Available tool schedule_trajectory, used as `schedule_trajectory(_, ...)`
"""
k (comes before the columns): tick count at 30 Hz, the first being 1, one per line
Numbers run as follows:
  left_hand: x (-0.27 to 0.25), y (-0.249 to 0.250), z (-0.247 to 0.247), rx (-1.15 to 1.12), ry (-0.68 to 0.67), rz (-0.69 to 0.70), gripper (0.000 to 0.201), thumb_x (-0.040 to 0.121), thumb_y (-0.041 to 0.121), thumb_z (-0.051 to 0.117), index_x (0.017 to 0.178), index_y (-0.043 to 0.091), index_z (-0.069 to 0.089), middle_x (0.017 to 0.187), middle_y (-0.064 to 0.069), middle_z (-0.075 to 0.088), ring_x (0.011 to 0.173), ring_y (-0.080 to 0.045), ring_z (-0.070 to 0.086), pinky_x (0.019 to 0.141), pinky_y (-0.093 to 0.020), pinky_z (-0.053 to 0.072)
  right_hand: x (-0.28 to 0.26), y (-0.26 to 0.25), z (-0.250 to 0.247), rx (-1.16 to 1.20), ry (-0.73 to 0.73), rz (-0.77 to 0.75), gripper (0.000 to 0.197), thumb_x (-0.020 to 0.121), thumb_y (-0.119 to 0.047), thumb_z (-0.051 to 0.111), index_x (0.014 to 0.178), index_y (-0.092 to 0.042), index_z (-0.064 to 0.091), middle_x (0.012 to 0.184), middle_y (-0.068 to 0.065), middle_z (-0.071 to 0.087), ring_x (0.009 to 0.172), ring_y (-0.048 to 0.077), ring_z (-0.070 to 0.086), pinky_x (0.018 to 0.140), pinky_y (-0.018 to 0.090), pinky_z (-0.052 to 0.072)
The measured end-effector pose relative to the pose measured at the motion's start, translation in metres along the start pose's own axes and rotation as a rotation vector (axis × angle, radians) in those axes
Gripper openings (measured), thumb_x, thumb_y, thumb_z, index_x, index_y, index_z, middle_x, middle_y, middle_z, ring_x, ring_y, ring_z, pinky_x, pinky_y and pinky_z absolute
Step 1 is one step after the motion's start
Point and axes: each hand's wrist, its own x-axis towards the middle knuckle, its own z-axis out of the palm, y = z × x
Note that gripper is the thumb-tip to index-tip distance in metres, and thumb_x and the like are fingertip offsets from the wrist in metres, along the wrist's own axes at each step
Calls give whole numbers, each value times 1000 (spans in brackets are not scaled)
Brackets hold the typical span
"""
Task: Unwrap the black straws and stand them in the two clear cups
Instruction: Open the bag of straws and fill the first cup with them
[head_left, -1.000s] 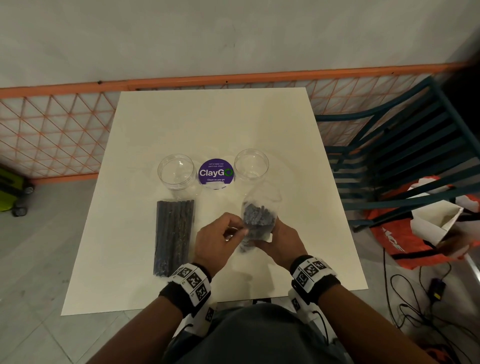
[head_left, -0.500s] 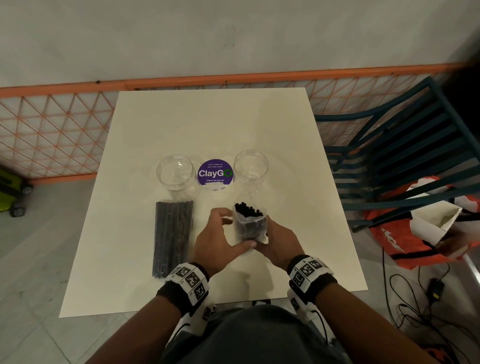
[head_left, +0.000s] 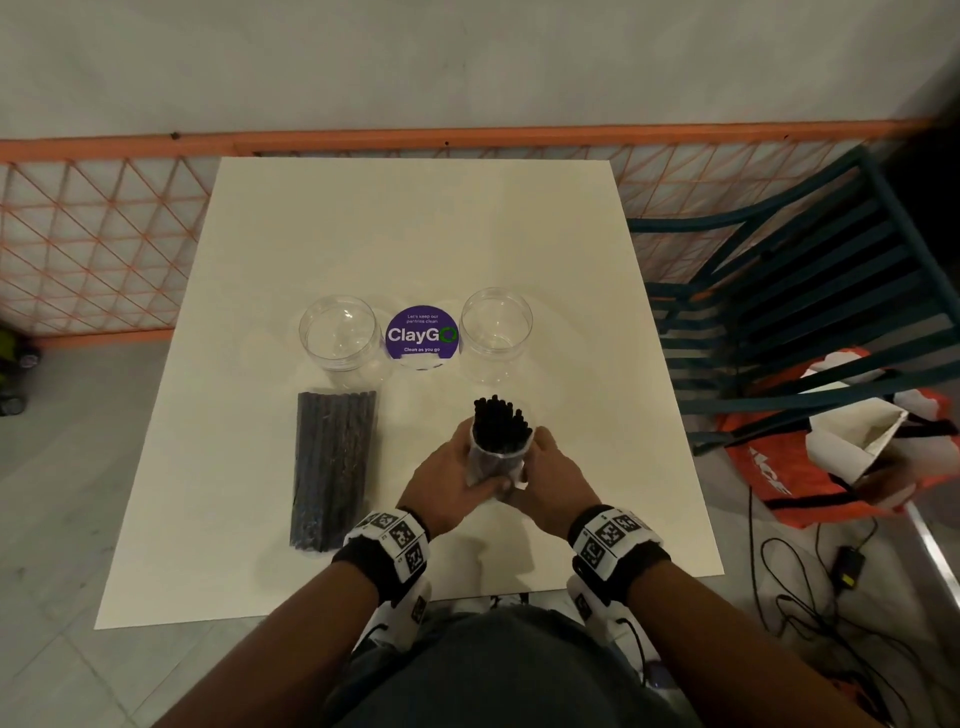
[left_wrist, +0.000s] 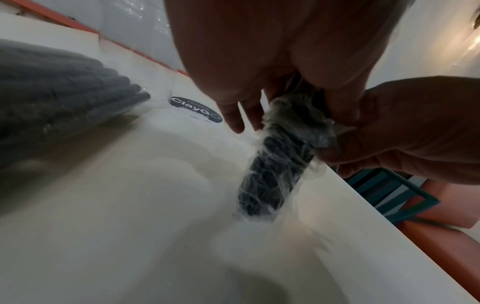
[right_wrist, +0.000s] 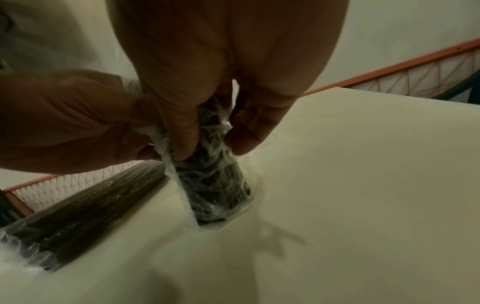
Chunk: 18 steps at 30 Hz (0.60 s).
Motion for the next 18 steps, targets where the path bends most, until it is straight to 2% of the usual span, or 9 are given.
schedule_trajectory(2, 2, -2, 1, -18, 0, -17, 64, 81, 29, 79, 135, 20, 45, 121, -4, 68, 100, -16, 61, 82, -20, 43, -1, 1, -1, 44, 13, -11, 60, 83, -27, 74, 136, -17, 46, 121, 2, 49, 86, 20, 59, 78, 31, 50)
schedule_trajectory(4, 4, -4, 1, -9, 16, -61, 60, 80, 31, 79, 130, 18, 49, 116, -5, 70, 97, -18, 63, 84, -28, 46, -3, 0, -2, 126, 38, -16, 62, 82, -20, 73, 136, -19, 43, 107, -7, 55, 78, 13, 56, 70, 22, 43)
schedule_trajectory(6, 8, -7, 1, -18, 33, -94, 63, 78, 35, 81, 129, 19, 48, 110, -5, 72, 96, -22, 67, 83, -32, 51, -5, 0, -3, 207, 42, -16, 60, 82, -14, 70, 133, -20, 40, 100, -14, 58, 79, 12, 61, 70, 25, 47)
schedule_trajectory(9, 12, -9, 0, -78, 25, -101, 69, 75, 30, 84, 131, 21, 46, 106, 2, 68, 92, -16, 63, 77, -20, 48, -6, 2, -5, 184, 11, -32, 46, 85, -16, 65, 125, -18, 43, 107, -8, 65, 95, 16, 68, 78, 31, 54)
schedule_trajectory(10, 13, -12, 1, -111, 19, -108, 68, 74, 29, 85, 130, 22, 48, 107, 3, 68, 93, -15, 64, 81, -20, 50, -6, 2, -4, 171, -1, -37, 42, 87, -17, 64, 123, -17, 44, 110, -5, 67, 97, 17, 69, 78, 31, 53)
schedule_trajectory(12, 15, -16, 2, -164, 8, -134, 64, 72, 27, 86, 126, 25, 53, 107, 2, 72, 97, -18, 68, 92, -33, 55, -7, 4, -2, 171, -5, -51, 38, 88, -20, 62, 122, -17, 45, 115, -3, 69, 97, 20, 69, 81, 35, 54)
schedule_trajectory(14, 19, -20, 5, -177, 8, -155, 55, 71, 24, 86, 118, 24, 58, 99, -2, 76, 91, -22, 73, 89, -41, 58, -7, 5, 0, 185, -4, -51, 38, 87, -22, 62, 121, -19, 46, 114, -3, 70, 95, 23, 69, 83, 42, 54)
schedule_trajectory(16, 22, -21, 7, -187, 1, -171, 48, 70, 22, 84, 111, 24, 59, 89, -6, 77, 82, -24, 75, 81, -42, 61, -6, 5, 1, 195, -2, -47, 40, 87, -20, 63, 123, -18, 45, 117, -3, 69, 97, 21, 69, 85, 42, 54)
schedule_trajectory(18, 23, -18, 9, -203, 15, -185, 52, 69, 22, 85, 113, 26, 58, 94, -4, 76, 87, -23, 73, 82, -38, 59, -7, 5, 0, 211, -5, -55, 47, 89, -18, 63, 130, -18, 42, 121, -7, 64, 98, 16, 68, 86, 36, 54)
